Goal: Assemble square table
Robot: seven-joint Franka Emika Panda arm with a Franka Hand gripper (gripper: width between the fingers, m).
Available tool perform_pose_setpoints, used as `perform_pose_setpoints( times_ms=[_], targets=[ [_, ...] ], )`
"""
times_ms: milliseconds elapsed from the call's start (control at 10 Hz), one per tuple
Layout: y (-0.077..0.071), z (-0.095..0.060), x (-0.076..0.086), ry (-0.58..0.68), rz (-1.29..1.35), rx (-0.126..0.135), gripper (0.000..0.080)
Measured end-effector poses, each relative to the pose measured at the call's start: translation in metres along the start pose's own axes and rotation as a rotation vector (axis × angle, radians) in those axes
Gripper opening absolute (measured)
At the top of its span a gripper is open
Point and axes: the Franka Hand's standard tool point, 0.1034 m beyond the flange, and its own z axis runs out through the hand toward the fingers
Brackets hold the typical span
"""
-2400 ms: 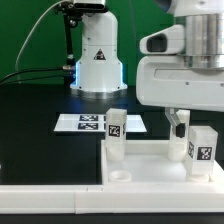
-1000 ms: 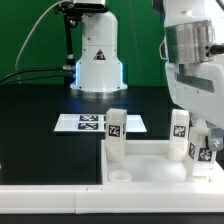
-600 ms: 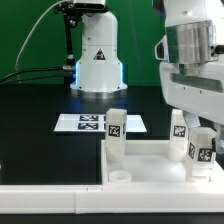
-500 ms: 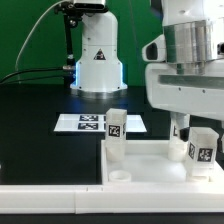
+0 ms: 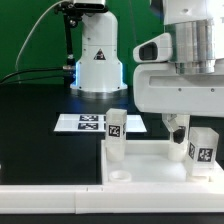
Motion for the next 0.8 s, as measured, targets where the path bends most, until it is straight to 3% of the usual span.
perform_pose_setpoints(
  times_ms=[100,400,500,600,700,800],
  targets=[
    [-0.0023,-0.0014,0.0031,0.041,-0.178,0.0,0.0649],
    [0.0004,0.0014,0.0029,0.06,-0.193,0.004,0.0621],
    [0.0005,0.0019,0.0026,0.059,-0.177,0.005,0.044],
    [0.0003,0.0023,0.0022,0.058,-0.09,0.008,0.044],
    [0.0045,0.0031,0.0031,0.06,0.002,0.007,0.0292],
    [0.0059,0.0034,0.003,0.067,0.103,0.012,0.0292]
  ],
)
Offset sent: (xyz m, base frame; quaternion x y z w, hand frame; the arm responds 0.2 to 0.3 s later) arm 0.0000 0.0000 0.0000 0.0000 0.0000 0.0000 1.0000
